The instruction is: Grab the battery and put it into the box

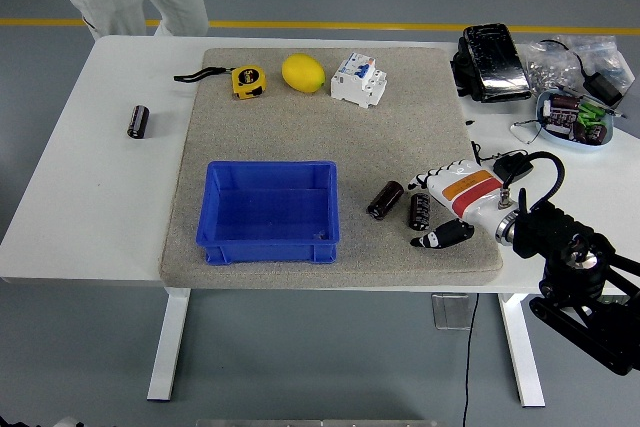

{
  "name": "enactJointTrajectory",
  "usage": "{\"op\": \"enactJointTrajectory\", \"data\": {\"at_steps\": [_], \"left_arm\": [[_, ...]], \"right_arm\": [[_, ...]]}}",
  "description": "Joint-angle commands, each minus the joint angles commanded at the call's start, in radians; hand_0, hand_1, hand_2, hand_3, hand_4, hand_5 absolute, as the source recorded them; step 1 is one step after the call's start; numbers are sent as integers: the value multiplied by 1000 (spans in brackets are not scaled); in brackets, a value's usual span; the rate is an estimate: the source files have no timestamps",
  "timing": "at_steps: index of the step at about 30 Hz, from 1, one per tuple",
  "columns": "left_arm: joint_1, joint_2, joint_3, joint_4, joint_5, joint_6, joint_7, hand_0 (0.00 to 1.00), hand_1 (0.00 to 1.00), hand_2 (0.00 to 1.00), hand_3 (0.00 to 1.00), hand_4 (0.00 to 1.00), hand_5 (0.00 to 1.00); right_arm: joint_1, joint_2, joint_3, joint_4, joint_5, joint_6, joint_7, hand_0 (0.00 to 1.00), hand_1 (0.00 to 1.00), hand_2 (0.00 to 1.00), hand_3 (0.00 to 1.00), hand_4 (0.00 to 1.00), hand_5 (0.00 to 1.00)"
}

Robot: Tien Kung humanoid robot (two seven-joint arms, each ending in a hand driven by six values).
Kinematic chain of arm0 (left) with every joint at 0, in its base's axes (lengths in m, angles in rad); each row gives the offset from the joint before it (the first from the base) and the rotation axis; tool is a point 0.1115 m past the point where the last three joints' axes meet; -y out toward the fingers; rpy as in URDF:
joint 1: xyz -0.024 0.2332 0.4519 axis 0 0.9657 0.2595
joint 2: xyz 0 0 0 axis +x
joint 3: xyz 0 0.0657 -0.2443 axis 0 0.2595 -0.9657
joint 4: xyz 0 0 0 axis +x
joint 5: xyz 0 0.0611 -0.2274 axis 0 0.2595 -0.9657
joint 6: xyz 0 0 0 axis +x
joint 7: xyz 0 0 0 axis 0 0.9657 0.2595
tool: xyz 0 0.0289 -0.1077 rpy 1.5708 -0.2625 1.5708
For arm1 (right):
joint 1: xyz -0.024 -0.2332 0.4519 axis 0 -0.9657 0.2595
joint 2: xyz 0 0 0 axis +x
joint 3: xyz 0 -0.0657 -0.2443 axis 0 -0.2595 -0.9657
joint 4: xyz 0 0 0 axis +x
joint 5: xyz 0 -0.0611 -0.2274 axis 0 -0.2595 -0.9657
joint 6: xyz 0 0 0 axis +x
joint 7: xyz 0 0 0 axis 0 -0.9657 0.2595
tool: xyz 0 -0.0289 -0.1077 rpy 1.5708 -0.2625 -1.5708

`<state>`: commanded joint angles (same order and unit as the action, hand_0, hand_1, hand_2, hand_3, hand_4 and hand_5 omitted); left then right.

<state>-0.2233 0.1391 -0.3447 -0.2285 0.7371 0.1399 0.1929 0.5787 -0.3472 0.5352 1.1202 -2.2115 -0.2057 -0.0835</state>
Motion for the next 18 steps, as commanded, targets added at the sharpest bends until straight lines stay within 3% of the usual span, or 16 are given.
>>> {"op": "enactJointTrajectory", "data": {"at_steps": [2, 3, 8, 9, 18], "left_arm": [[0, 0, 0, 0, 0, 0, 0, 734, 728, 800, 641, 649, 529], [0, 0, -1, 0, 0, 0, 0, 735, 728, 800, 641, 648, 528], [0, -1, -3, 0, 4, -1, 1, 735, 728, 800, 641, 648, 528], [0, -1, -4, 0, 4, -1, 1, 735, 728, 799, 641, 648, 528], [-2, -1, 0, -1, 3, 0, 0, 735, 728, 800, 641, 648, 528]], "right_arm": [[-1, 3, -5, -5, 2, -15, -1, 547, 577, 649, 731, 998, 472], [-1, 3, -7, -7, 4, -20, -2, 419, 501, 563, 593, 998, 462], [-1, 6, -17, -14, 14, -46, -4, 419, 501, 563, 593, 998, 462], [-1, 6, -18, -16, 19, -50, -5, 323, 454, 522, 545, 998, 456], [8, 8, -25, -32, 27, -62, -11, 306, 426, 504, 527, 998, 442]]}}
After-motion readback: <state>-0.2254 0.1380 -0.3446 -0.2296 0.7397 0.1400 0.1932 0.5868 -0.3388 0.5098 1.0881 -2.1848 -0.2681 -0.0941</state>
